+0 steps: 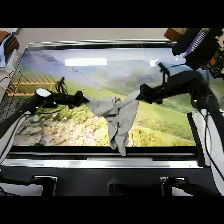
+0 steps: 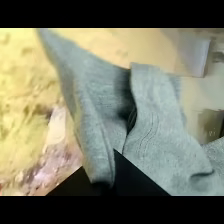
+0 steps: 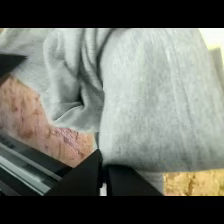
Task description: Fold the clothes and pants, and hang the long-sleeved shirts on hangers.
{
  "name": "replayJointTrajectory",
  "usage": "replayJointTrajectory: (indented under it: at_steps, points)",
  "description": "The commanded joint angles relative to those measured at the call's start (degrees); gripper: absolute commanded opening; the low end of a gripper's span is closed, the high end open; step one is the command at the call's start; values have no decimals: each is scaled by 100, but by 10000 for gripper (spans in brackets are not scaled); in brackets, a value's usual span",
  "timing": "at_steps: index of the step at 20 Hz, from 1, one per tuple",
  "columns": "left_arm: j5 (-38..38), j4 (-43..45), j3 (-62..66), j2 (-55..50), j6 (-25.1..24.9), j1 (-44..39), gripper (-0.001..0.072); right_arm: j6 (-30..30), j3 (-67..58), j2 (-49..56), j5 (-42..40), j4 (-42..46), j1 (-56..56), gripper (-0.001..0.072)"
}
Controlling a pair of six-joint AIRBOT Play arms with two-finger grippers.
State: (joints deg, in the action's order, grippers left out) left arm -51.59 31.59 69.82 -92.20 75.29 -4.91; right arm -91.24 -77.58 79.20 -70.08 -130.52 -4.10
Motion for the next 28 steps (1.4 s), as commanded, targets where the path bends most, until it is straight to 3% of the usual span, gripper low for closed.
replayJointTrajectory:
  at_steps: [1, 7, 11, 14, 17, 21, 24, 28]
  points:
    - [-293, 903, 866, 997, 442, 413, 13, -9, -369, -1049, 501, 680, -2, 38]
    - [-291, 3069, 2496, 3517, 1998, 1552, 14, 46, -1961, -3091, 1130, 1875, -4, 38]
    - [-374, 3698, 2664, 4863, 2872, 1851, 14, 675, -2640, -3954, 1143, 1862, -2, 38]
    - [-763, 3716, 2664, 5139, 3084, 1851, 14, 968, -2800, -4103, 1351, 1875, -2, 38]
    - [-1338, 3718, 2662, 4802, 3012, 1849, 14, 1108, -2798, -3578, 1449, 2116, -4, 38]
    - [-1781, 3705, 2518, 3471, 2319, 1617, 14, 1086, -2798, -1899, 1473, 2227, -2, 38]
    - [-1539, 3703, 2315, 1941, 1989, 1362, 14, 1043, -2798, -199, 1628, 2295, -4, 38]
    - [-557, 3700, 2319, -7, 1897, 1067, 14, 1051, -2798, 1843, 2677, 1974, -4, 39]
